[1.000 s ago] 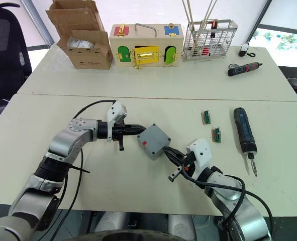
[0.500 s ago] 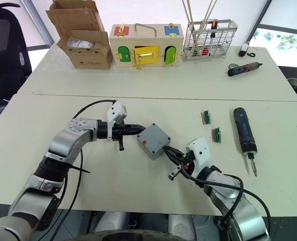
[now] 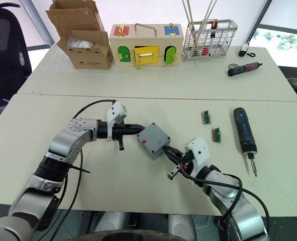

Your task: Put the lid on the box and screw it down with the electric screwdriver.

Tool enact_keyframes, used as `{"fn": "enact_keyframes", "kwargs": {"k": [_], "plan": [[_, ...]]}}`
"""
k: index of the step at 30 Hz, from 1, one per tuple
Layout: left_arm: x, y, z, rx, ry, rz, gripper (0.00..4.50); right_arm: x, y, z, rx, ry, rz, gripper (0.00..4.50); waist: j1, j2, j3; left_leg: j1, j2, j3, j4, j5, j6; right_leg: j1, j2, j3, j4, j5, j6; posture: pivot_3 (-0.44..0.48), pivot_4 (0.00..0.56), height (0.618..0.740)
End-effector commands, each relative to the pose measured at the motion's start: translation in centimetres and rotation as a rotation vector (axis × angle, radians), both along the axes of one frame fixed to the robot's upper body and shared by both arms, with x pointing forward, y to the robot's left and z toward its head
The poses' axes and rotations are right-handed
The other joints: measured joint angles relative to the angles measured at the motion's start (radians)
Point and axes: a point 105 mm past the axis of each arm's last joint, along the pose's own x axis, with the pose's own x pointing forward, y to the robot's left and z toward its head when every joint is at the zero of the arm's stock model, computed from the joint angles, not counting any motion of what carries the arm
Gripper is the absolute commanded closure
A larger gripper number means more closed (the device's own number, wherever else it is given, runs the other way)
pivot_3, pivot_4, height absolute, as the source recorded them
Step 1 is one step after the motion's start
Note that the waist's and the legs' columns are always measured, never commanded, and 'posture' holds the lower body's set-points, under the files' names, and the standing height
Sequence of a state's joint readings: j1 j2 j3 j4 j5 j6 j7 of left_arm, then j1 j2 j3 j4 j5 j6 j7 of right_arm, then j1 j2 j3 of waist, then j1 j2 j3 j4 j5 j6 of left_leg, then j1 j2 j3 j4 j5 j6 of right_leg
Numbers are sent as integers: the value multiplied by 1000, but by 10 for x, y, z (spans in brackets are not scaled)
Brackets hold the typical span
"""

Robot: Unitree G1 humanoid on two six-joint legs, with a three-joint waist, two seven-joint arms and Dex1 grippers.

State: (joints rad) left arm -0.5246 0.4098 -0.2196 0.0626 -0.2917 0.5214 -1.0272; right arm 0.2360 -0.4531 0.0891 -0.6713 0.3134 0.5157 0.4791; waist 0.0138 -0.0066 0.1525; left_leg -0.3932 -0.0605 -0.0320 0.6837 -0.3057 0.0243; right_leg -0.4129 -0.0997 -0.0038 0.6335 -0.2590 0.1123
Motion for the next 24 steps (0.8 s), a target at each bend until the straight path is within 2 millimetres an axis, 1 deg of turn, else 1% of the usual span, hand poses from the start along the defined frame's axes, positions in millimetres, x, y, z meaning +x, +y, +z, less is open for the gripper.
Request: {"fn": "enact_keyframes", "kwargs": {"k": [1,9,17,24], "plan": [[-8,-16,11,-34,-34,-77,4500,1,1,13,16,-63,8,4452,0,0,0,0,0,0,0,0,0,0,0,0,0,0,0,0,150,694],[-12,-20,10,-36,-31,-95,4500,0,0,14,18,-63,10,4452,0,0,0,0,0,0,0,0,0,0,0,0,0,0,0,0,150,694],[-9,-13,9,-21,-32,-77,4500,-2,6,14,31,-59,33,4452,0,0,0,0,0,0,0,0,0,0,0,0,0,0,0,0,150,694],[-11,-11,7,-16,-24,-76,4500,-3,7,14,32,-56,39,4452,0,0,0,0,0,0,0,0,0,0,0,0,0,0,0,0,150,694]]}}
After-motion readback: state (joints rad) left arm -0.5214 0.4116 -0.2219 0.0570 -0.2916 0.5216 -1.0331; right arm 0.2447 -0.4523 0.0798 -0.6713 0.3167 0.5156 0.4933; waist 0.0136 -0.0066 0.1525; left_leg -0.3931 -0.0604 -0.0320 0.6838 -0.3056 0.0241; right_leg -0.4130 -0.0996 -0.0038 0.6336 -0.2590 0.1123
